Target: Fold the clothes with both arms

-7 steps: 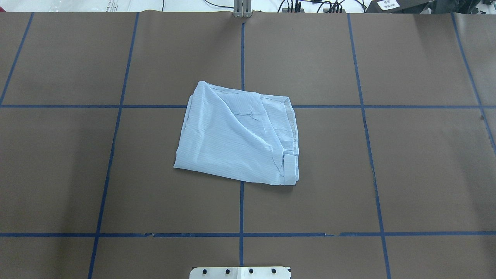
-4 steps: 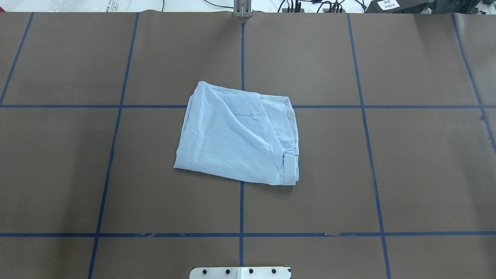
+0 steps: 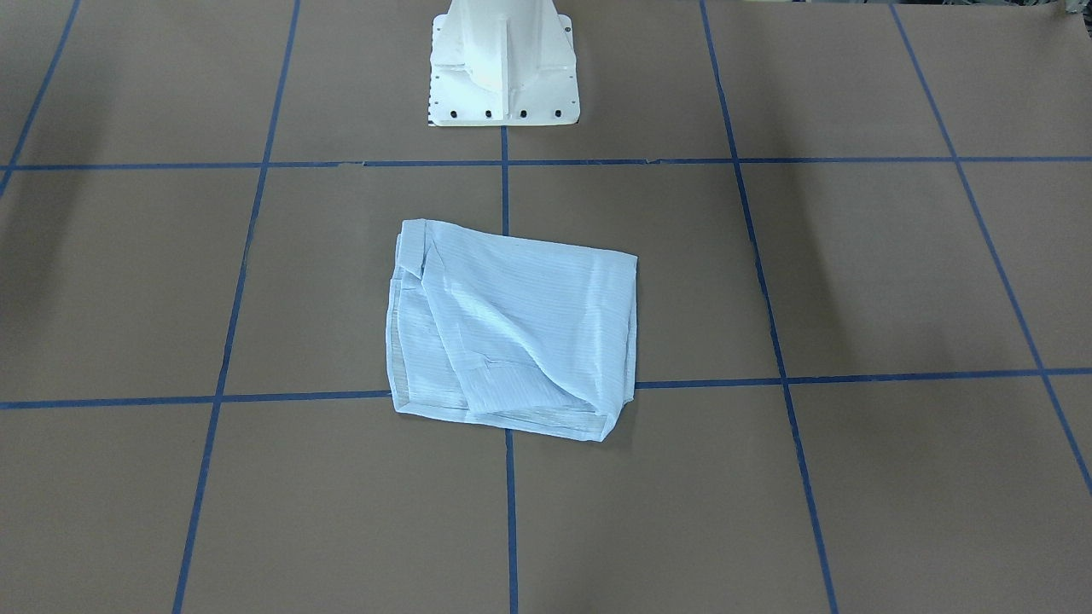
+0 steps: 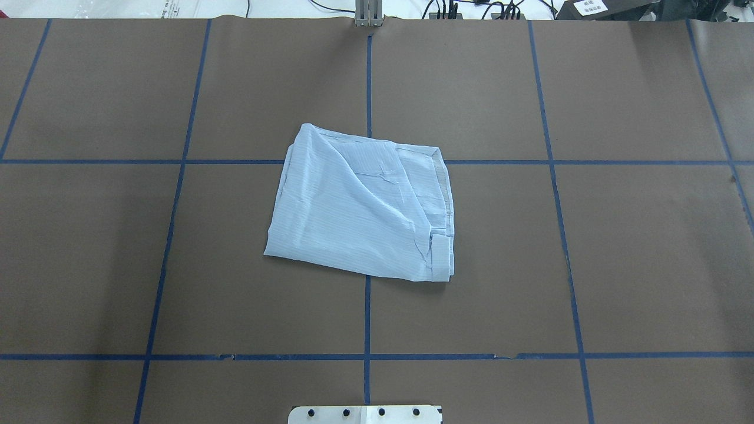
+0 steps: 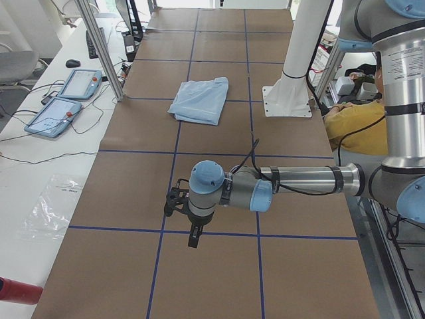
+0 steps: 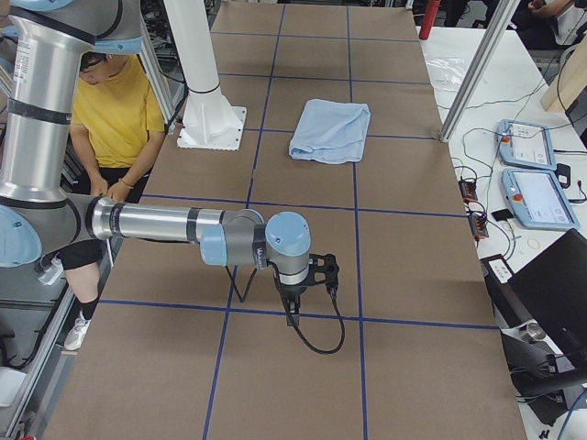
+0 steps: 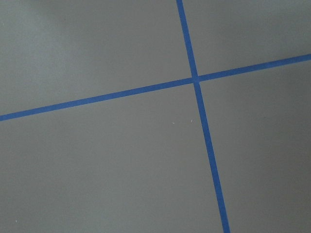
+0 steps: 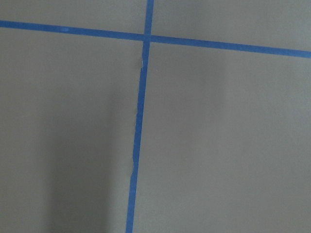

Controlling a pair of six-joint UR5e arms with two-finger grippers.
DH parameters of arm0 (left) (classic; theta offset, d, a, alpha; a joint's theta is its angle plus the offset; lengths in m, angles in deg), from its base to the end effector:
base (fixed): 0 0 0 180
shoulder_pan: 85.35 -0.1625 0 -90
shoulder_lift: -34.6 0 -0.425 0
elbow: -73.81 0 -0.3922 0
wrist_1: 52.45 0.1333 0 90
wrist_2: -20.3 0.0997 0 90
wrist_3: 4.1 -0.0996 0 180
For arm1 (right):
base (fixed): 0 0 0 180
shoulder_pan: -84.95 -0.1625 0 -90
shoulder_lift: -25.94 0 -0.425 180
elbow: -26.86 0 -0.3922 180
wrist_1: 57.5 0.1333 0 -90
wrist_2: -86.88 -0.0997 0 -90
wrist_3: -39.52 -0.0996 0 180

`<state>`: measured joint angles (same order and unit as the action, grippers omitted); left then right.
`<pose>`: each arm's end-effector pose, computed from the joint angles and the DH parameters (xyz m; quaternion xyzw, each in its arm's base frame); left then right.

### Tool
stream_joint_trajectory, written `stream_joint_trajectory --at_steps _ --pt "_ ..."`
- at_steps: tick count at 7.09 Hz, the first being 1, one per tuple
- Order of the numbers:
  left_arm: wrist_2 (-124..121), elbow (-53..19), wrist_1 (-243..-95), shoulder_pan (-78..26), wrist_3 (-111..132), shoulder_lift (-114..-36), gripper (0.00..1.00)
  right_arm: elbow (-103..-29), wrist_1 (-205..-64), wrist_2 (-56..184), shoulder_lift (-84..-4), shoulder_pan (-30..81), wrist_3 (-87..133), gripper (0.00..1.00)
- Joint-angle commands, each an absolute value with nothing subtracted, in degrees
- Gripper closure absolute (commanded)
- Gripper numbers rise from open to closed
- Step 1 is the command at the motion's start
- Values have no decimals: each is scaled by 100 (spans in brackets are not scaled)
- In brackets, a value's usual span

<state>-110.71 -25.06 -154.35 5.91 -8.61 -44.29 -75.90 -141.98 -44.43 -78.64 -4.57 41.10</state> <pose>-0.0772 -0.4193 0.6522 0.0963 0.3446 0.0559 0.9321 0.0643 -0.3899 0.6545 0.0336 -0.3522 -0.0282 0.9349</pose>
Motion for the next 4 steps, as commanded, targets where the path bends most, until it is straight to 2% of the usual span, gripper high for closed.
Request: stream_joint_trajectory --at_steps 1,4 --pt "-11084 -2489 -15467 588 -903 -4423 0 -7536 -14144 -4443 -7856 -452 4119 0" --pt "-11084 -2498 -15476 588 -911 -4423 0 -7483 -14135 -4434 -7786 -452 4119 0"
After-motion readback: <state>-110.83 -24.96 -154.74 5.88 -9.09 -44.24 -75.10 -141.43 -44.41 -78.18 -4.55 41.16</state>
